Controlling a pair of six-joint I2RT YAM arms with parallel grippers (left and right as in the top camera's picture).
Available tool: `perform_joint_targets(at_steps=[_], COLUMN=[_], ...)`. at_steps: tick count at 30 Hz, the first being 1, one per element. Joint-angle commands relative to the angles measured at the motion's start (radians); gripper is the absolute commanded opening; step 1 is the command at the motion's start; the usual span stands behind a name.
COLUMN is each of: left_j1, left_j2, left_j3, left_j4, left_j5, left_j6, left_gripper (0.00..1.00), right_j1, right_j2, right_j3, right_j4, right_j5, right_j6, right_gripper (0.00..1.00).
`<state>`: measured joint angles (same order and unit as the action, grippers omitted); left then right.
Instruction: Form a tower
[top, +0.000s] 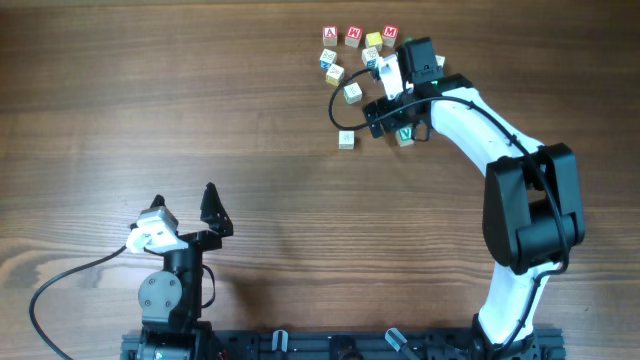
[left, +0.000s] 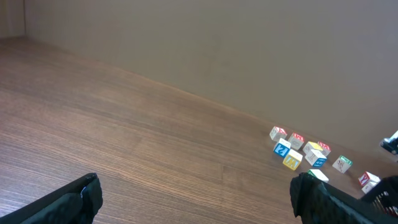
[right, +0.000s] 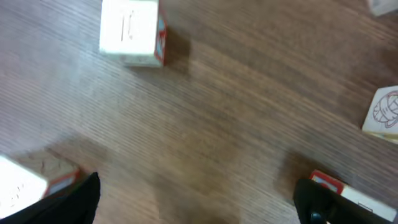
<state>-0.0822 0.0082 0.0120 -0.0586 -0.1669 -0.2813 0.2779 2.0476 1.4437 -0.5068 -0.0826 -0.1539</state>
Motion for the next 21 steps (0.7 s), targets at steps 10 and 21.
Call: perform_joint_targets(at_steps=[10, 21], left_j1=[0.006, 0.006], left_j2=[-0.005, -0.005], left_j3=[-0.006, -0.006], left_j4=[0.003, 0.003], left_j5=[-0.006, -0.006], left_j6=[0.019, 0.019], left_gripper=[1.00, 1.00], right_j1=[0.001, 0.001], right_j2=[-0.019, -0.019], right_j3=[0.024, 0.022], right_j4=[-0.097, -0.248], right_j5=[0.021, 0.187], right_j6=[0.439, 0.393], right_gripper=[1.00, 0.86])
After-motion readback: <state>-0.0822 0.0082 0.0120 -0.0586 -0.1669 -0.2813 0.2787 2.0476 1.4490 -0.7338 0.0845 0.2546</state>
